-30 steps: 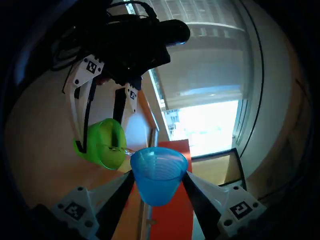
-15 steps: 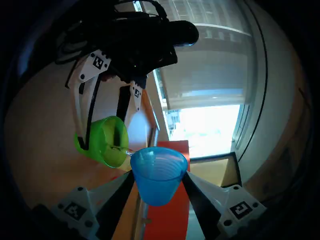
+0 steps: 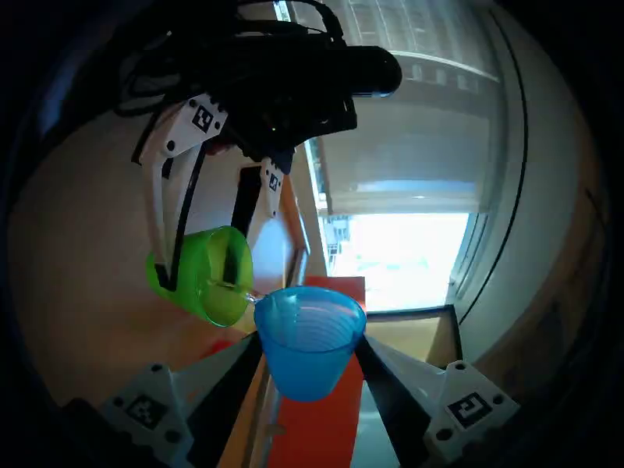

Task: Pour water

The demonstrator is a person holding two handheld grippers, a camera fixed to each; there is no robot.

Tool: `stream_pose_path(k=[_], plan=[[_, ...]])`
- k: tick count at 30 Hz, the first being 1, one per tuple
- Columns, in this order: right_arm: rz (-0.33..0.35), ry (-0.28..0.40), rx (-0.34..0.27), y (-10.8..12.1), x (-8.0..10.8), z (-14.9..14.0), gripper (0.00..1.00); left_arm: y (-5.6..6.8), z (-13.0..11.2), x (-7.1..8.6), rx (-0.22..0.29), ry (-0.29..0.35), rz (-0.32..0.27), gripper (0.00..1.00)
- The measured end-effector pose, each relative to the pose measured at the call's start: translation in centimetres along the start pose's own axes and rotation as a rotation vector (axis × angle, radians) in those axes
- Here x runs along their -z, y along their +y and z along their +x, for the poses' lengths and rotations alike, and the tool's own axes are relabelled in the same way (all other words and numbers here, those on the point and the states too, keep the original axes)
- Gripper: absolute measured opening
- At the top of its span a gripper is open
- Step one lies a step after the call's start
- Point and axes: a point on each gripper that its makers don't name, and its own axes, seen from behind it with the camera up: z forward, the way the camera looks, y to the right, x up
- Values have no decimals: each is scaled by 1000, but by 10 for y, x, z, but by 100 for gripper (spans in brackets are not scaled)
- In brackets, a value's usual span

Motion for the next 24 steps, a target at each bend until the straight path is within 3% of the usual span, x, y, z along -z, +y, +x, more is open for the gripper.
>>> stream_pose_path(k=[24], plan=[[-6, -5, 98, -1, 3, 8, 88, 0, -1, 0, -2, -5, 1, 85]])
